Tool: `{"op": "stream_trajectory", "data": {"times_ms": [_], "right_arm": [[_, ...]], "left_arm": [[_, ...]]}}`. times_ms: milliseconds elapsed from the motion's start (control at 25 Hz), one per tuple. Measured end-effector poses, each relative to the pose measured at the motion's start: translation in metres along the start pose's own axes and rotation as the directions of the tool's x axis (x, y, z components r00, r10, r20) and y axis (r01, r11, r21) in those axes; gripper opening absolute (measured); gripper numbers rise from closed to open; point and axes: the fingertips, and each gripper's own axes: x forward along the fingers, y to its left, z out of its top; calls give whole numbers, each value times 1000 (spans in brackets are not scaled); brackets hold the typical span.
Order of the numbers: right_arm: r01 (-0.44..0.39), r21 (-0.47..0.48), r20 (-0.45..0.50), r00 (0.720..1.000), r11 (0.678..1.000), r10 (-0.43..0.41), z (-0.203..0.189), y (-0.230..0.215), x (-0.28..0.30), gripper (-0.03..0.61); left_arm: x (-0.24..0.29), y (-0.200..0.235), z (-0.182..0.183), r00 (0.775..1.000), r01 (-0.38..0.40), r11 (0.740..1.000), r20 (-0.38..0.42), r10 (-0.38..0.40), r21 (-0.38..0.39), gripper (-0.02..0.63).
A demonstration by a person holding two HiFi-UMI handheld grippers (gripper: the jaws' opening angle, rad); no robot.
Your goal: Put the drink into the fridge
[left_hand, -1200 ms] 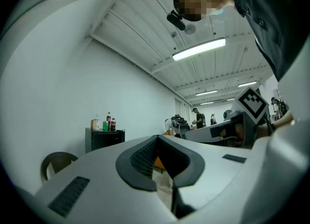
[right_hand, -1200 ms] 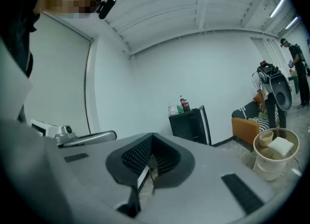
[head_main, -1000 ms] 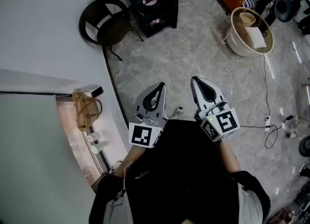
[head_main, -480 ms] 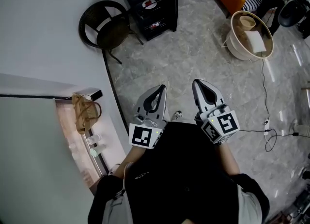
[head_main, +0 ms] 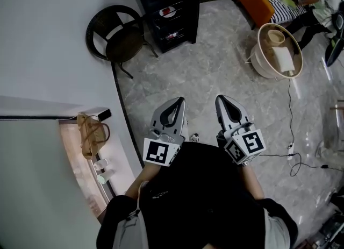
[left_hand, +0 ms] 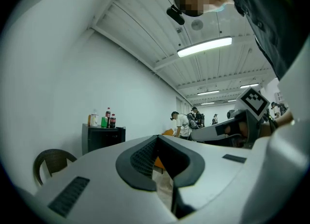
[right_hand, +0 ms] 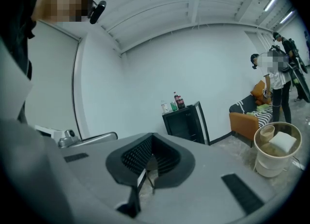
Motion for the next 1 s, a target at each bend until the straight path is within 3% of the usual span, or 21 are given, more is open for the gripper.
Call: {"op": "stream_trajectory", "data": {"times_ms": [440,760,1000], "right_arm": [[31,-30,-22,999,999,-31,33,-27,118,14],[11,-67,-1,1000,998,-11,57,-17,213,14],[5,-71,-17,1000,997,-6,59,-18,251,14]], "left_arm": [[81,100,23,999,11,1000,45,-10,-21,9],[116,188,35,998,-5,1000,63,5,1,9],[131,222,40,996,-28,1000,79,29,-13,9]]}}
